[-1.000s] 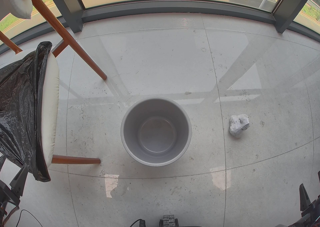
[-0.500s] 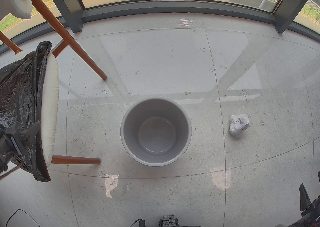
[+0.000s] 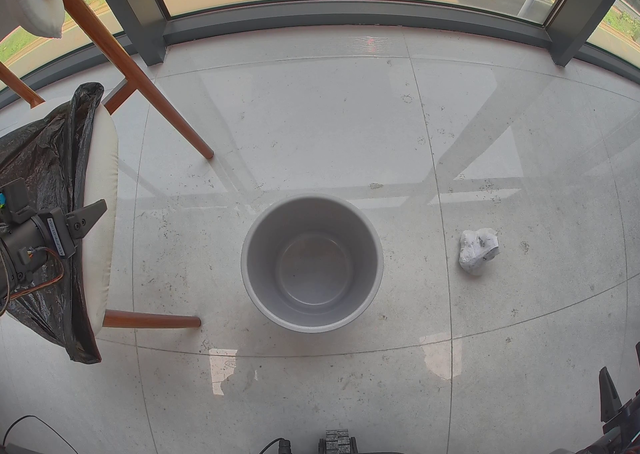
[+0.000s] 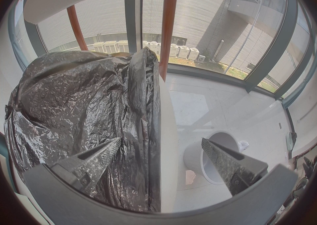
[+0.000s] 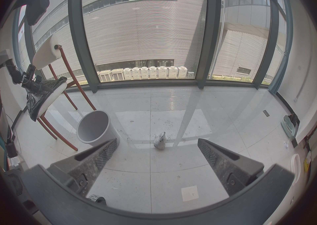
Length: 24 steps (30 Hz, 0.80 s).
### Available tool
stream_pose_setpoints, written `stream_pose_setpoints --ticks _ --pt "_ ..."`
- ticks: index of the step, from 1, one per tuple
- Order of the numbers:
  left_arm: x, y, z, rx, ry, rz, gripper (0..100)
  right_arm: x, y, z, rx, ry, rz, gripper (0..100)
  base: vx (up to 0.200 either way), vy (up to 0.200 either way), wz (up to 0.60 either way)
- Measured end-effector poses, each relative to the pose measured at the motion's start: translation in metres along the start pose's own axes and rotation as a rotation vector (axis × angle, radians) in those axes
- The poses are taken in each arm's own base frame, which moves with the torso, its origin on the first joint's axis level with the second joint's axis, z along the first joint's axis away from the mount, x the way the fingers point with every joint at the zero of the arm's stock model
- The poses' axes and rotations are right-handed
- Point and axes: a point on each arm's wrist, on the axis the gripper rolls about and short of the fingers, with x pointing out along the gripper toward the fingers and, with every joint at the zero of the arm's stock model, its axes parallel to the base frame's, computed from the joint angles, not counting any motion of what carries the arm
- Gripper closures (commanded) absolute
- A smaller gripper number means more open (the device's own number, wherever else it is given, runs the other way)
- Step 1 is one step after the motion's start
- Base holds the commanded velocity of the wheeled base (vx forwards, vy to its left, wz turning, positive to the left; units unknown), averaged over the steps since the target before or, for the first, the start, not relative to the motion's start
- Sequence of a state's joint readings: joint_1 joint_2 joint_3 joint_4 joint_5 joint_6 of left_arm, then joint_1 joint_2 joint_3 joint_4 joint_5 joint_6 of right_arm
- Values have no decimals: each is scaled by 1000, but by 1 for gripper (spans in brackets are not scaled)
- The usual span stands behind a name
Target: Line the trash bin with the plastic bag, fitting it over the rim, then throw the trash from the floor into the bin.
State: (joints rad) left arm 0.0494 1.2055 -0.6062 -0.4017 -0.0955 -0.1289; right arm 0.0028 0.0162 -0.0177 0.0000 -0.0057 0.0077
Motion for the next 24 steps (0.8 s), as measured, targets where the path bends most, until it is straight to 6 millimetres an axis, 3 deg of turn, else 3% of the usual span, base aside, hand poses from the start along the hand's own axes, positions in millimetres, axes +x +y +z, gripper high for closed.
stream_pose_setpoints --ticks 13,24 --pt "22 7 10 -5 6 31 0 0 0 0 0 0 0 0 0 0 0" --pt "26 8 7 -5 22 43 0 0 0 0 0 0 0 0 0 0 0"
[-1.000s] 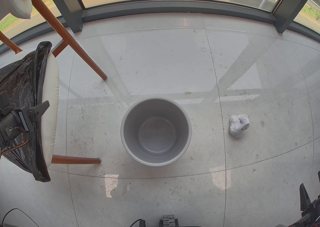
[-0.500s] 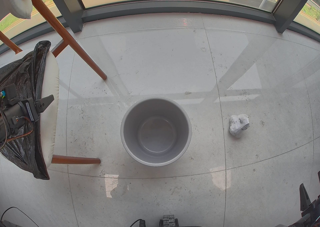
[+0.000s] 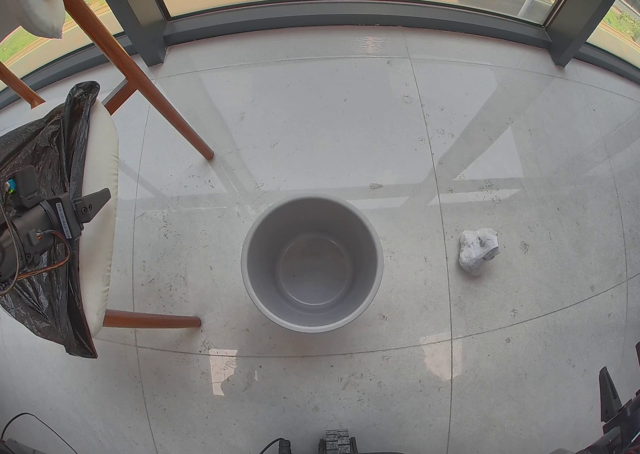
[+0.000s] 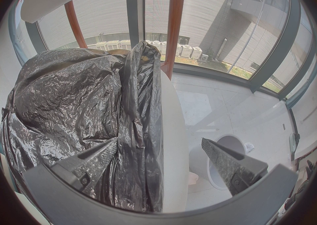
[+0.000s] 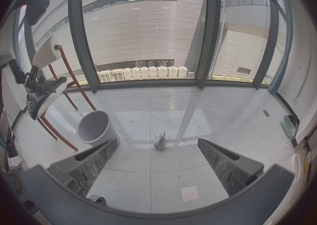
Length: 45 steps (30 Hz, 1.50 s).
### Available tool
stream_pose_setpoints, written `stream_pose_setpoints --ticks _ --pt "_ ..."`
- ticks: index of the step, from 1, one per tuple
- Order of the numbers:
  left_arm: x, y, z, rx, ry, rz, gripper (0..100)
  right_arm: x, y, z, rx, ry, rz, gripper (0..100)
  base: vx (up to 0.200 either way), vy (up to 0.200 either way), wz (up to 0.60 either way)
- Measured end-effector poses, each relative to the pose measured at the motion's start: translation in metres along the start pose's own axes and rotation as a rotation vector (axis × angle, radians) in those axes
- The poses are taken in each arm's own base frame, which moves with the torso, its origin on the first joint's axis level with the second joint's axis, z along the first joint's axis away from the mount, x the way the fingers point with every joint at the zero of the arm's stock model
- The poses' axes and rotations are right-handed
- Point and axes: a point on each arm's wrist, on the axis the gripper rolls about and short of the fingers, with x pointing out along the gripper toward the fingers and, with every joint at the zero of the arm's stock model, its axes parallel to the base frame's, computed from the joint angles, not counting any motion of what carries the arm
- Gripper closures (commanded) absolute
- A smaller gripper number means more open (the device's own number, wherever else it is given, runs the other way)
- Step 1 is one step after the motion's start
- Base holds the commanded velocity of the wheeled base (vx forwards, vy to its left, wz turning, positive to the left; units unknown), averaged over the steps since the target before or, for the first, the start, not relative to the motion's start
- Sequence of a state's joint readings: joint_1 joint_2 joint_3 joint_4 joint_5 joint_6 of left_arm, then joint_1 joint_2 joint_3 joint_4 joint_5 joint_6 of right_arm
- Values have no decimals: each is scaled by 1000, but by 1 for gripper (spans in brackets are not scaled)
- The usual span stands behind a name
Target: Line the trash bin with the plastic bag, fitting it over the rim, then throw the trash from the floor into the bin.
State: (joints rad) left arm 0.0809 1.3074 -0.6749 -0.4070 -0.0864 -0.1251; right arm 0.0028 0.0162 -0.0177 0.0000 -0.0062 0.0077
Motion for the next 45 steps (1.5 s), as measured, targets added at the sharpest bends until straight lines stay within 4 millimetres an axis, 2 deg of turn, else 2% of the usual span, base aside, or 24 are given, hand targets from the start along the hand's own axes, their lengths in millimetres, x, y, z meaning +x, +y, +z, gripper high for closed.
stream_pose_setpoints --ticks 2,3,13,24,32,38,45 --pt "0 0 -1 0 3 1 0 0 0 0 0 0 0 0 0 0 0" --pt "0 0 -1 0 4 1 100 0 0 0 0 0 0 0 0 0 0" --pt "0 2 -7 -12 26 14 100 0 0 0 0 0 0 0 0 0 0" --pt "-1 9 -3 -39 22 10 100 0 0 0 0 0 0 0 0 0 0" --pt "-2 6 2 -279 30 -98 100 0 0 0 0 0 0 0 0 0 0" --pt "-6 3 7 -501 74 -252 100 0 0 0 0 0 0 0 0 0 0" --pt "-13 13 14 -577 119 -412 100 0 0 0 0 0 0 0 0 0 0"
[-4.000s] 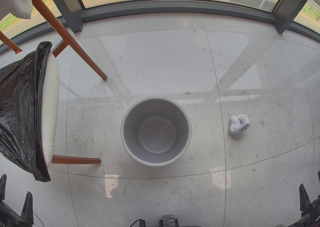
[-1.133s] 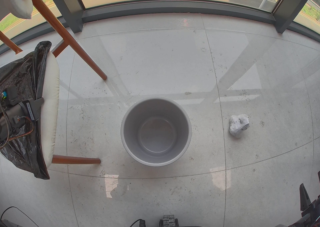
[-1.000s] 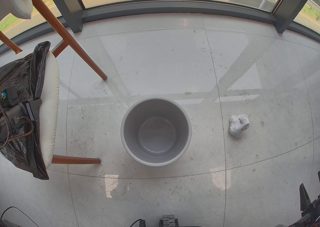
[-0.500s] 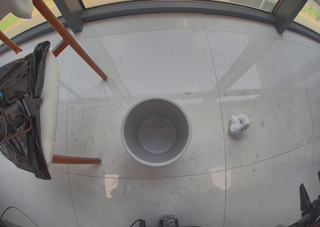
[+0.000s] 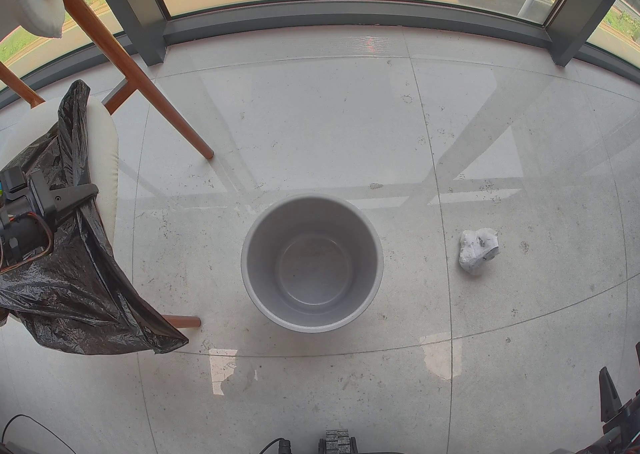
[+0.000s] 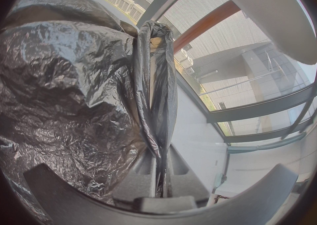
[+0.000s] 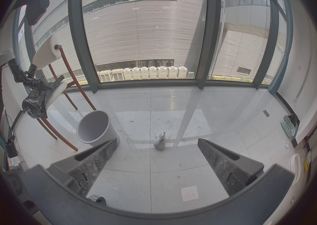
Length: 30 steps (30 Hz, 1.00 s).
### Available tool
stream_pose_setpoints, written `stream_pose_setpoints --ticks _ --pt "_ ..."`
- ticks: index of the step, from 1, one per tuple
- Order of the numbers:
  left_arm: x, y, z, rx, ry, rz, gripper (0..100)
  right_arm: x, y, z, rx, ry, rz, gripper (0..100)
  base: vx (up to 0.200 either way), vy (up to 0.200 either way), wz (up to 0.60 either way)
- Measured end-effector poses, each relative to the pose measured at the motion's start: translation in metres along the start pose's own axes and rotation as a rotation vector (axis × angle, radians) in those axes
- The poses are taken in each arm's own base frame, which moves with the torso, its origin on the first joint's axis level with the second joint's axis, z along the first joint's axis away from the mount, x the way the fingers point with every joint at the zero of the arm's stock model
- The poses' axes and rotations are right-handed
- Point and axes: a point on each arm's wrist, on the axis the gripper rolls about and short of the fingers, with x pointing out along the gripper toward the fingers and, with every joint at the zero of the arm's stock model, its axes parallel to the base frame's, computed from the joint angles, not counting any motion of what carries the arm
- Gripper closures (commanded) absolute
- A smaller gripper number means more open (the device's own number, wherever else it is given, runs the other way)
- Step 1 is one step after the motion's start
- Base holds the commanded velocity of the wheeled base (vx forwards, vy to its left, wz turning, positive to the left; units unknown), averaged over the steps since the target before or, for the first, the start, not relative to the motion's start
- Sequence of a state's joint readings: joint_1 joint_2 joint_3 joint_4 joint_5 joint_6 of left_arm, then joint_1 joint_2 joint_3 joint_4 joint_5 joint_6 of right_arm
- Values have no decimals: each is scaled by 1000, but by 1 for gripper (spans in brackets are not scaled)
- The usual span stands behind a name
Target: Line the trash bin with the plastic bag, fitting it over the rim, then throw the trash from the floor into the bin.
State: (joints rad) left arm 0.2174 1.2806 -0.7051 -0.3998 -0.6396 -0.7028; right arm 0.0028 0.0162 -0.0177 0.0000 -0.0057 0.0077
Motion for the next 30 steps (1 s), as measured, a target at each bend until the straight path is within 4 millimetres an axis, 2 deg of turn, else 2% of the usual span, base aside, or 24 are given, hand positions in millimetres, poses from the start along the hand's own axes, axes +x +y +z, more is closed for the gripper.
stream_pose_setpoints --ticks 7,13,19,25,30 --pt "-11 -2 4 -98 61 -104 100 0 0 0 0 0 0 0 0 0 0" --pt "-26 -20 1 -210 150 -231 100 0 0 0 0 0 0 0 0 0 0" --pt "-36 -37 -2 -185 160 -293 100 0 0 0 0 0 0 0 0 0 0" --pt "-32 -60 -3 -79 183 -437 100 0 0 0 0 0 1 0 0 0 0" --pt "-21 -73 -6 -50 239 -525 100 0 0 0 0 0 1 0 0 0 0"
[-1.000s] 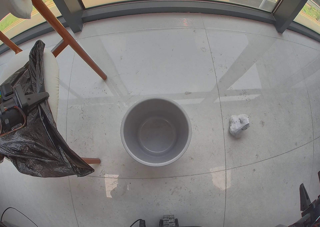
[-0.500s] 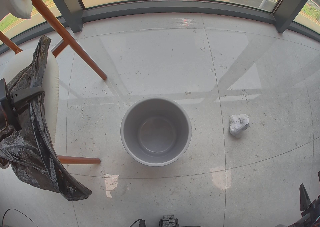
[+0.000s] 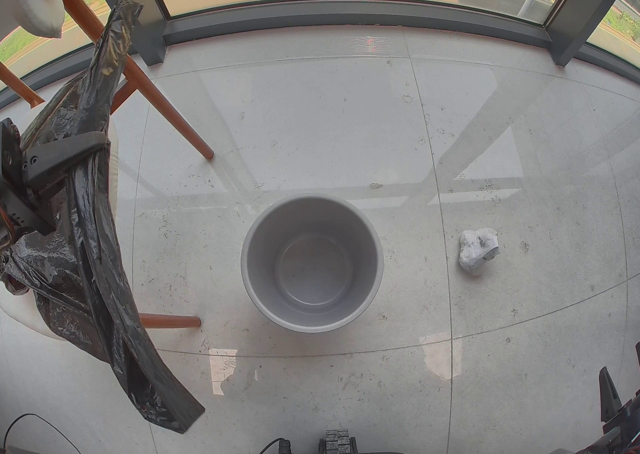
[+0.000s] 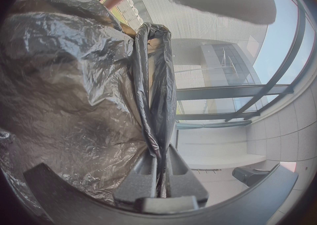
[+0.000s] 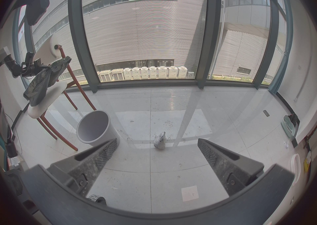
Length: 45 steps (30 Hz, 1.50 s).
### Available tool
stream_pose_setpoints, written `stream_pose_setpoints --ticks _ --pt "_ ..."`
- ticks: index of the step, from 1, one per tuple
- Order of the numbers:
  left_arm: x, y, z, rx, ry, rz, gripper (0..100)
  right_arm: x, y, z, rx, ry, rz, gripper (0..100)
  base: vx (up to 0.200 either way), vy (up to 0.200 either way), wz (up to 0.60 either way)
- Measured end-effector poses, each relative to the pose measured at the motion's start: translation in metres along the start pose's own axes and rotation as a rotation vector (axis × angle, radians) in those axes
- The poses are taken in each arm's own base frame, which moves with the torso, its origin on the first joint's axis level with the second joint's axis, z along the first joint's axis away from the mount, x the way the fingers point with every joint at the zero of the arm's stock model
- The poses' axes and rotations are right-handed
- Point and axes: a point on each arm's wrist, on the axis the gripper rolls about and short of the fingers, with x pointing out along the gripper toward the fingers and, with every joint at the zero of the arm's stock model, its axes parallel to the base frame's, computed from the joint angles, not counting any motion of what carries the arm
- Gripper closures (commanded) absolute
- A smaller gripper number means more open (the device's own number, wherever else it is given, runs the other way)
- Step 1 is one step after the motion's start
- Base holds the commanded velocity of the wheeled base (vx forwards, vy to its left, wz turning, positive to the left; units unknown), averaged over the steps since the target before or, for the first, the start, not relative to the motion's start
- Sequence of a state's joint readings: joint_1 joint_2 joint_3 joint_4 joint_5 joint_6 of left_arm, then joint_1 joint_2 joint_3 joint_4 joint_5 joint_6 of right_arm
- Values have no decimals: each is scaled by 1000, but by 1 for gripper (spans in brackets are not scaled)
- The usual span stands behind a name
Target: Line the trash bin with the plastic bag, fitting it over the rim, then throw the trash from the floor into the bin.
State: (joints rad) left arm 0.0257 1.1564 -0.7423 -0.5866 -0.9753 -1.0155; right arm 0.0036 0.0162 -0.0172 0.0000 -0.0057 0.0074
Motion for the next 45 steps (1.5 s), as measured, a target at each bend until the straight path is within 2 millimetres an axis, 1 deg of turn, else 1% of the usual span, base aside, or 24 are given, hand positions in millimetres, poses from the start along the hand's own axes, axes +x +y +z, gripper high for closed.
stream_pose_setpoints --ticks 6,11,17,20,26,31,35,37,41,45 --pt "18 -8 -4 -32 84 -78 100 0 0 0 1 0 0 0 0 0 0" --pt "34 -19 -11 -67 173 -159 100 0 0 0 4 0 0 0 0 0 0" --pt "60 -26 -18 -78 267 -252 100 0 0 0 8 0 -1 0 0 0 0" --pt "75 -28 -26 -89 323 -296 100 0 0 0 9 0 -2 0 0 0 0" --pt "104 -29 -49 -131 450 -351 100 0 0 0 11 0 -1 0 0 0 0" --pt "122 -24 -64 -144 521 -370 100 0 0 0 12 0 -2 0 0 0 0" --pt "133 -18 -69 -109 555 -408 100 0 0 0 13 0 -2 0 0 0 0" --pt "135 -15 -70 -106 575 -423 100 0 0 0 13 0 -2 0 0 0 0" --pt "136 -6 -62 -87 597 -447 100 0 0 0 13 0 -3 0 0 0 0" --pt "130 10 -48 -66 620 -463 100 0 0 0 12 0 -3 0 0 0 0"
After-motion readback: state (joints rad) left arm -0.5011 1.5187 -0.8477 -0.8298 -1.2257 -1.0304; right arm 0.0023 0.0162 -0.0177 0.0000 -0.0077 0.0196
